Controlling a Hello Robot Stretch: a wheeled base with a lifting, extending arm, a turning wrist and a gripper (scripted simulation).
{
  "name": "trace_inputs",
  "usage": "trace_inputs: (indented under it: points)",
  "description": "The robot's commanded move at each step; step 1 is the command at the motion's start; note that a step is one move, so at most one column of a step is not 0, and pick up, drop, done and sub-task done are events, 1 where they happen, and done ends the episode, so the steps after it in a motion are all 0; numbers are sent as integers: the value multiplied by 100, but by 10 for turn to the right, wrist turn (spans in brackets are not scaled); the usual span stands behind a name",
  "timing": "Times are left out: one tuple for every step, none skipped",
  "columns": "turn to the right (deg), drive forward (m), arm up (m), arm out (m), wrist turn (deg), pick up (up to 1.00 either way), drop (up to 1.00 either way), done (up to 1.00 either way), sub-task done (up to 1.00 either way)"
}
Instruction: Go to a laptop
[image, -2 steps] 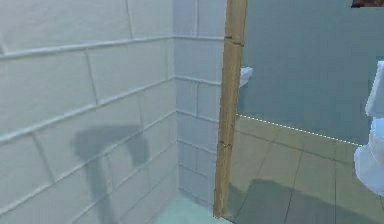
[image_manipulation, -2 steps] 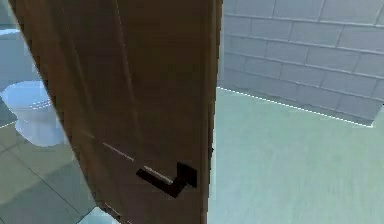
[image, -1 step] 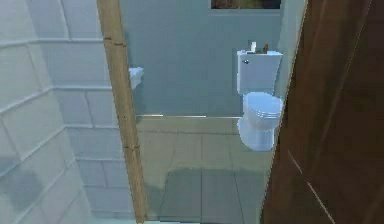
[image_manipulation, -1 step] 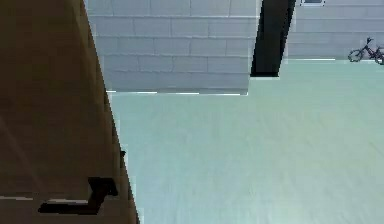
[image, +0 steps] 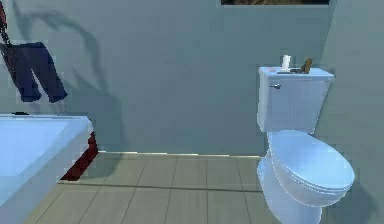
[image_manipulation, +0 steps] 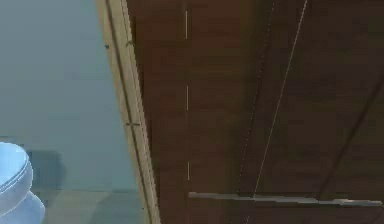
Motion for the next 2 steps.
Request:
trace_inputs:
  points:
    - [150,0,0,0,0,0,0,0,0]
    - [0,20,0,0,0,0,0,0,0]
